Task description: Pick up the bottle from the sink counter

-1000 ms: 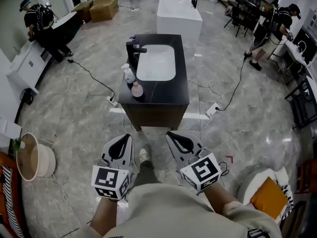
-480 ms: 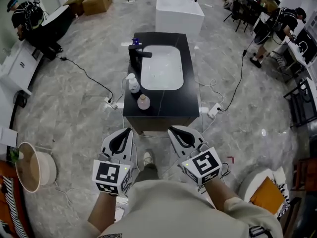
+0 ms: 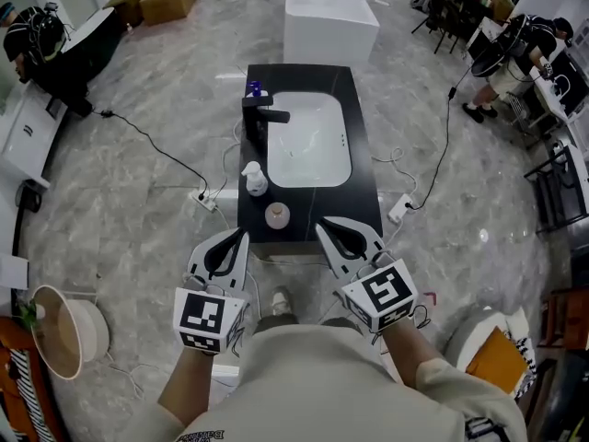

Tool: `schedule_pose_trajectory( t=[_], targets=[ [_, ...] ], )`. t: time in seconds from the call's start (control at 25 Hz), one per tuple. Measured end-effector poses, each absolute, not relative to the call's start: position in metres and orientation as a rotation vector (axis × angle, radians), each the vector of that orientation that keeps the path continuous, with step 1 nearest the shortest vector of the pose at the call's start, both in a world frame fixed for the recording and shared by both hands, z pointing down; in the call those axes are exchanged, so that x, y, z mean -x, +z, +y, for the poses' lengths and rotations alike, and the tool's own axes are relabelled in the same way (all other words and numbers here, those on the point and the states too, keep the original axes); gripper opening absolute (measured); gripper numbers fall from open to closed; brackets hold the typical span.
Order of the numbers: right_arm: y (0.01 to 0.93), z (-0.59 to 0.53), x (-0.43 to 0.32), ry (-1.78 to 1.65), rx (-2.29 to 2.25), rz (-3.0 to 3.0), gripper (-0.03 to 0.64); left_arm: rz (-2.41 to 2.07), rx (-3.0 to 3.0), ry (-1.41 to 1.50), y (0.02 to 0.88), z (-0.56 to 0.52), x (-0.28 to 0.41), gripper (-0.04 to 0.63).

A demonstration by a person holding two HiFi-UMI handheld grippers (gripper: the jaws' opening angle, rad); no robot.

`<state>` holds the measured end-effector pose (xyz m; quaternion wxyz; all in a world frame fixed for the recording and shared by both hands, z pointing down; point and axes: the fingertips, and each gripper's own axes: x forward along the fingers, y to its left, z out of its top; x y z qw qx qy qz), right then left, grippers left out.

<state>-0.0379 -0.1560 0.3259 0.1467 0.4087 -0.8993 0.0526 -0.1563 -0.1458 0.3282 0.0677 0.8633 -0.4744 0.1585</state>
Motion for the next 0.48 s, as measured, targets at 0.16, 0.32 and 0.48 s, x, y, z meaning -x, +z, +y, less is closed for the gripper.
schedule_pose_trajectory(
  t=[0.16, 0.32, 0.48],
  targets=[
    [0.330, -0.180, 0.036, 0.167, -1.201, -2.574, -0.003, -1.433, -2.592, 0.468, 0.333, -0.170, 0.161, 0.006],
    [0.336, -0.198, 0.035, 0.180, -1.181, -2.573, -0.003, -1.440, -2.576, 0.488, 0.341, -0.187, 0.160, 0.006],
    [0.347, -0.210, 0.030, 0.191, -1.117, -2.571, -0.003, -1.478, -2.561, 0.537, 0.346, -0.201, 0.151, 0.008]
  ],
)
